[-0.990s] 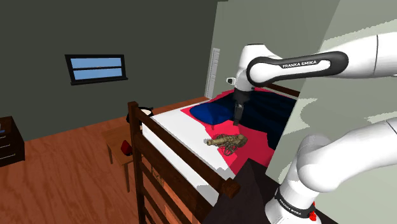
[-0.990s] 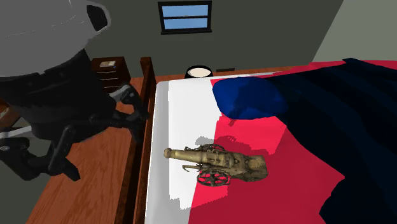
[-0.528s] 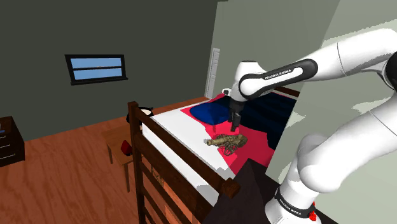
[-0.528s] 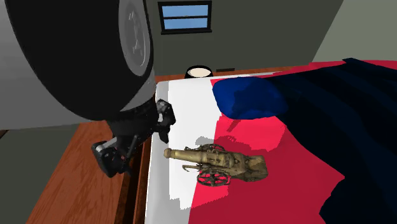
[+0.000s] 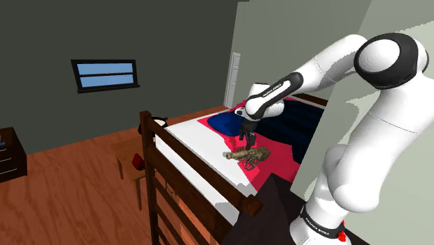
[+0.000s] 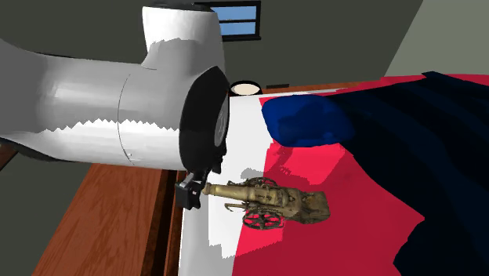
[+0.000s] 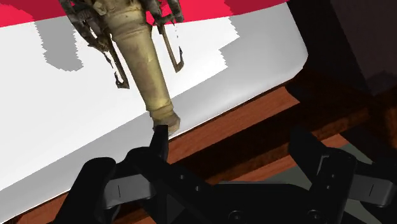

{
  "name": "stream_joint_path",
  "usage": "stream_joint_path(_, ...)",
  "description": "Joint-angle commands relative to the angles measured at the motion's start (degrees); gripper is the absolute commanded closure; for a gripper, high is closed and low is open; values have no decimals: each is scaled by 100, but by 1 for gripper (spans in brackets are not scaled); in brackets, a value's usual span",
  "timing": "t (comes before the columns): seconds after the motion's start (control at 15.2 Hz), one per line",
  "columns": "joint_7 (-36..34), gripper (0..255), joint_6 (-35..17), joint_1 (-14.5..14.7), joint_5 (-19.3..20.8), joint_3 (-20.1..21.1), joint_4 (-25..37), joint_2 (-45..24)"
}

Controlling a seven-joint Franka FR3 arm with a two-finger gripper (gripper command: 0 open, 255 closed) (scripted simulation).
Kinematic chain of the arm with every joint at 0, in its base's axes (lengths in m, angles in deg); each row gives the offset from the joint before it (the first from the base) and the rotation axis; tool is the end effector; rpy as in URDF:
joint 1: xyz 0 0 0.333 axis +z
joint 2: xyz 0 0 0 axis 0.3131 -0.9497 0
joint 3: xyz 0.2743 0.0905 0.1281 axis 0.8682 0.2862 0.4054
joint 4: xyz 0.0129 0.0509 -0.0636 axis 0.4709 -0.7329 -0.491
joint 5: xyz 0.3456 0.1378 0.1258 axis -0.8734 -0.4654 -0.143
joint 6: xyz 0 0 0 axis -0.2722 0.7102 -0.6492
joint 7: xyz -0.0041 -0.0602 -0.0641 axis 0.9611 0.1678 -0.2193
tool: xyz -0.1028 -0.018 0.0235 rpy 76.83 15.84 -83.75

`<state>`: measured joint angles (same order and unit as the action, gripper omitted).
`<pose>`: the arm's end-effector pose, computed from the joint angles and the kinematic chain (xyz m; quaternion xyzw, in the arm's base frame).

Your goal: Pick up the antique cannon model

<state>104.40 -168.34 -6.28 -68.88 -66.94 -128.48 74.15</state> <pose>0.4119 -0.1661 0.3088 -0.9001 -0.4346 -0.0258 0.0156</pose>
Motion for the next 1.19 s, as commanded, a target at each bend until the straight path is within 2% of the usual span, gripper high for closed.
stream_joint_path(0.0,971,0,-301,181,-639,-213,208,-611)
stream_joint_path(0.2,2435,0,-520,164,-1830,-126,663,-1580)
stream_joint_path(0.33,3285,0,-573,-69,-2487,153,1018,-2168)
stream_joint_path(0.46,3932,0,-597,-359,-2926,476,1369,-2658)
stream_joint_path(0.92,4358,0,-949,-653,-3482,870,1470,-3187)
stream_joint_path(1.06,4392,0,-977,-678,-3526,903,1482,-3230)
stream_joint_path(1.12,4392,255,-981,-675,-3524,901,1470,-3222)
